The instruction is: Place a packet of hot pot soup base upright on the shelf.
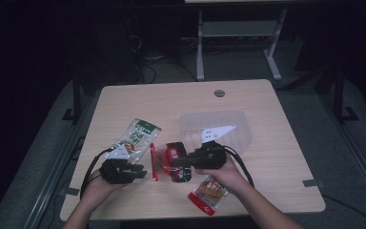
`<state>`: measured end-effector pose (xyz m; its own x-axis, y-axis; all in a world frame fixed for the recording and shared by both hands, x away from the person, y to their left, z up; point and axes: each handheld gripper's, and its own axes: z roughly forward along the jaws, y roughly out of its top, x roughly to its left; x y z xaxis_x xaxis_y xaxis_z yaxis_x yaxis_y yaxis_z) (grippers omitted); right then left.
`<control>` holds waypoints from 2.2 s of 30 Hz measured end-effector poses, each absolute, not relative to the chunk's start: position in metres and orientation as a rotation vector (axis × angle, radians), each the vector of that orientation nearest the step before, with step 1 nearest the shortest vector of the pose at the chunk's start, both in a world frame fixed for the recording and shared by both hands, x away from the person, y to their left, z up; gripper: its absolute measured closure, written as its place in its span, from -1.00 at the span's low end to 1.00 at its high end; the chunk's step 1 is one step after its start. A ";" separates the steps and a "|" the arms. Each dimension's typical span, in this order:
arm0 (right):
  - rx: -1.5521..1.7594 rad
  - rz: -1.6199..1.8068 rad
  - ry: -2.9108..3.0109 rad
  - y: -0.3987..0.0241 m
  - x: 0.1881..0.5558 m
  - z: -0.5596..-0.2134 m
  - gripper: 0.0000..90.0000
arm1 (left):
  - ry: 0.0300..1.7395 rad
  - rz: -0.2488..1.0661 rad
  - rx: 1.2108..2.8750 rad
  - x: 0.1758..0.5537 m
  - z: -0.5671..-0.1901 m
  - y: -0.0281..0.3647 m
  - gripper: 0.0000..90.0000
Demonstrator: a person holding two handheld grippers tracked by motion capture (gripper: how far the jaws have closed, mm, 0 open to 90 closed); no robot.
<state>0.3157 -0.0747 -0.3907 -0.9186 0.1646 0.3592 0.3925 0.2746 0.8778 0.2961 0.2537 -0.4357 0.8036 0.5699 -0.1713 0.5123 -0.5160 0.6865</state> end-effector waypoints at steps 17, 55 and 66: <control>-0.610 -1.826 -2.340 -0.119 0.326 -0.364 1.00 | 0.797 0.104 2.244 0.299 -0.443 0.253 0.01; -0.974 -1.909 -2.423 -0.206 0.352 -0.361 1.00 | 0.773 0.112 2.255 0.298 -0.444 0.253 -0.02; -0.999 -1.827 -2.465 -0.199 0.356 -0.373 1.00 | 0.767 0.110 2.267 0.298 -0.444 0.252 -0.03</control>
<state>0.3564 -0.1985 -0.3728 -0.8049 0.5207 0.2845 0.4236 0.1687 0.8900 0.2981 0.2524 -0.4435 0.8185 0.5567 -0.1422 0.4946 -0.5567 0.6674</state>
